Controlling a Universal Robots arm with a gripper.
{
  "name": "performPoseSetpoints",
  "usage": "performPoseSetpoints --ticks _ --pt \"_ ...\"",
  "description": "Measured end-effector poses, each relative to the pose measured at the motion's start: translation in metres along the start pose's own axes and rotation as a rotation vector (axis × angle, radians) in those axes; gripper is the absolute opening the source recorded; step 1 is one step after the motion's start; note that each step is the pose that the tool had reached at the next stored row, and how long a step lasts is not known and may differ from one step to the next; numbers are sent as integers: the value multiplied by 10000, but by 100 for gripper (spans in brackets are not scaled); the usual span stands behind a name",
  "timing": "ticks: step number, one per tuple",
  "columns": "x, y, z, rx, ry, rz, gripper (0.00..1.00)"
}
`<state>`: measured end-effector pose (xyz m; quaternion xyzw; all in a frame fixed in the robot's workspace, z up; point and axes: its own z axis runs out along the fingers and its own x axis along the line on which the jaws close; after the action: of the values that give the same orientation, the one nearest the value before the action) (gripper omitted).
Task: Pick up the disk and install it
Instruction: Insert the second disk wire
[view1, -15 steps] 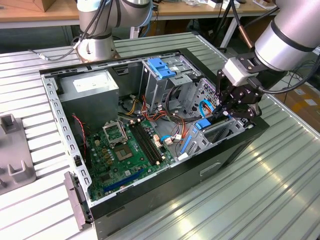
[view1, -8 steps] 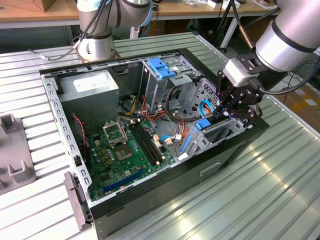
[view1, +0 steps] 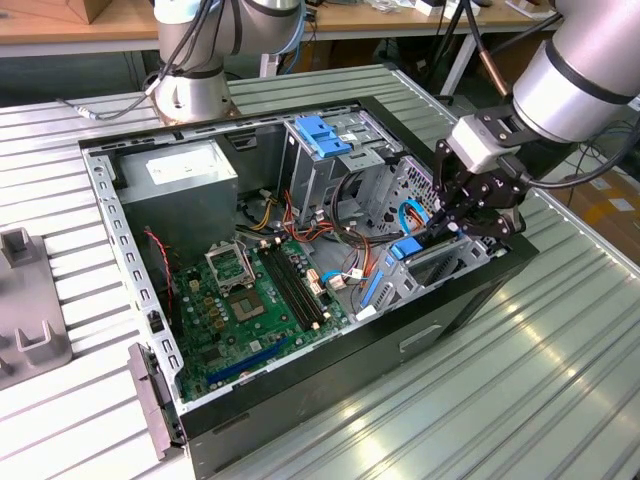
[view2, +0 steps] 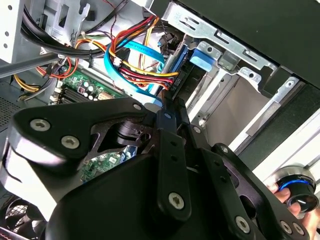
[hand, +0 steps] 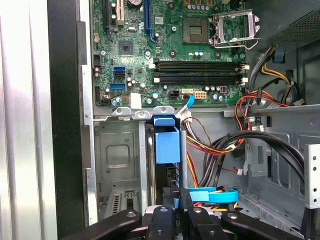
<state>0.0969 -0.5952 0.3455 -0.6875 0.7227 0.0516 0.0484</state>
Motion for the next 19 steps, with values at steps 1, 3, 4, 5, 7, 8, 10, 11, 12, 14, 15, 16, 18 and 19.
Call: performPoseSetpoints --ticks 1,3,4,5,7,8,10,11,12,14,15,16,18,19 --pt "1 0 5 -1 2 -1 16" --pt "4 0 26 -9 9 2 16" --pt "6 0 40 -13 10 2 16" --pt "8 0 55 -16 3 2 16" --pt "9 0 59 -16 6 2 16" --pt "9 0 60 -16 5 3 16" --pt "10 -1 61 -16 4 2 16" --pt "10 -1 60 -16 4 2 16" --pt "9 -1 59 -16 0 2 16" --pt "7 -1 44 -15 -6 2 16" --pt "6 -1 37 -15 -10 2 16" --pt "4 0 23 -15 -10 2 16" --pt "1 0 8 -16 -3 2 16" --pt "1 0 6 -16 -5 2 16"
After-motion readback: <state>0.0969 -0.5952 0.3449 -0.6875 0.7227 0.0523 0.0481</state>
